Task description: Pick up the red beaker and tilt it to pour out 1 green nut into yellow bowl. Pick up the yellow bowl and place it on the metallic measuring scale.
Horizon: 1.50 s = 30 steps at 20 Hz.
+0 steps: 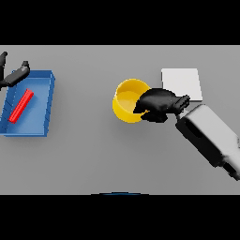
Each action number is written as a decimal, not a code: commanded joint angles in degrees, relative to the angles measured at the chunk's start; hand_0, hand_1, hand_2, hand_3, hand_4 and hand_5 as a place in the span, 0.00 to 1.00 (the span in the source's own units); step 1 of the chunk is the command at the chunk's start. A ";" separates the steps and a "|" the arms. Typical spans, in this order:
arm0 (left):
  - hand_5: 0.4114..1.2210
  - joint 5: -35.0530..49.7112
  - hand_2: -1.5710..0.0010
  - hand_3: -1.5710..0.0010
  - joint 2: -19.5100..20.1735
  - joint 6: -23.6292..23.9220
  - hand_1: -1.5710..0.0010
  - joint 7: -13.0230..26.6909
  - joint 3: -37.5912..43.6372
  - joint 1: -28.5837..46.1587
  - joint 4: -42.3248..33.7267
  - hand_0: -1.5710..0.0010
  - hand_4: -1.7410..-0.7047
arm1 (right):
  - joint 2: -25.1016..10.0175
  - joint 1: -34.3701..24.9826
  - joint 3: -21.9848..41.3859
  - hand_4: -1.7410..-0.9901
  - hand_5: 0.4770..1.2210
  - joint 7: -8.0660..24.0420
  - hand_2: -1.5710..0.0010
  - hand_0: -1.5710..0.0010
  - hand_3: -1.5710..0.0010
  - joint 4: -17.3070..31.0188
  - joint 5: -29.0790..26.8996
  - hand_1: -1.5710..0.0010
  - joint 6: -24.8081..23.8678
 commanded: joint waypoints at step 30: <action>0.46 0.89 1.00 1.00 1.11 0.28 1.00 4.29 0.70 -0.33 -0.82 1.00 0.86 | -6.74 -8.97 -5.26 0.01 1.00 -1.98 0.15 0.11 0.01 31.72 2.30 0.22 -13.84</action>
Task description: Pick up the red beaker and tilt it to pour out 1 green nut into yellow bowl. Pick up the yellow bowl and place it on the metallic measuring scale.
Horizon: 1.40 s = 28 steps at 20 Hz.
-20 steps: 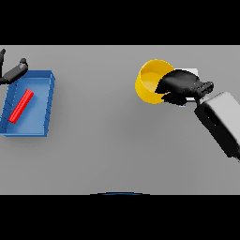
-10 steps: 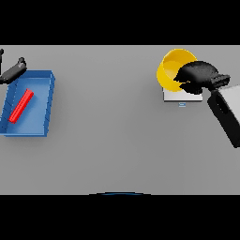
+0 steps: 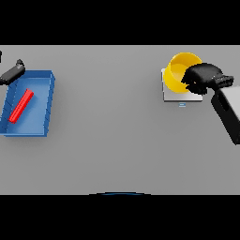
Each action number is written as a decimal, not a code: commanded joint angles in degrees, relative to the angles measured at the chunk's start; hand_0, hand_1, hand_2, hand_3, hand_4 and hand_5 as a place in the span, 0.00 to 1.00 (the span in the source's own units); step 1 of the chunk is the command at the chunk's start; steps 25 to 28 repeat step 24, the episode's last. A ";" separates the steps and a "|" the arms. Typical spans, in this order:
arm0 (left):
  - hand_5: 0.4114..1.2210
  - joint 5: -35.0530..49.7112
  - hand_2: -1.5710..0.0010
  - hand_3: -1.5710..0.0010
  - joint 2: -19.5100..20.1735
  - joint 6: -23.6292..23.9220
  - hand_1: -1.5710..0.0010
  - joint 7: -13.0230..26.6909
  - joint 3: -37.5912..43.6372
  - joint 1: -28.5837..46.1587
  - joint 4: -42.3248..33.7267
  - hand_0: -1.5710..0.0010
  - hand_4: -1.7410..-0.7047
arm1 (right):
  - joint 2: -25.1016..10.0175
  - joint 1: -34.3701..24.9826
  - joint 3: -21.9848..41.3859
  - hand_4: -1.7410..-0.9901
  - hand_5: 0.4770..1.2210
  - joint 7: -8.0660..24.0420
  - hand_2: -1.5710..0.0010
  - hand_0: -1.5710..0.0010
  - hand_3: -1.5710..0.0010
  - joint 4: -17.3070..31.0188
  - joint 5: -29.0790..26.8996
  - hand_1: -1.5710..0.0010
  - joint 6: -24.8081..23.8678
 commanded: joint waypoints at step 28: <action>0.44 0.07 1.00 1.00 0.18 1.06 1.00 0.56 0.10 0.02 -1.47 1.00 0.86 | 0.09 -0.33 -0.10 0.44 0.43 1.36 0.96 0.97 0.83 3.07 -1.40 0.98 4.47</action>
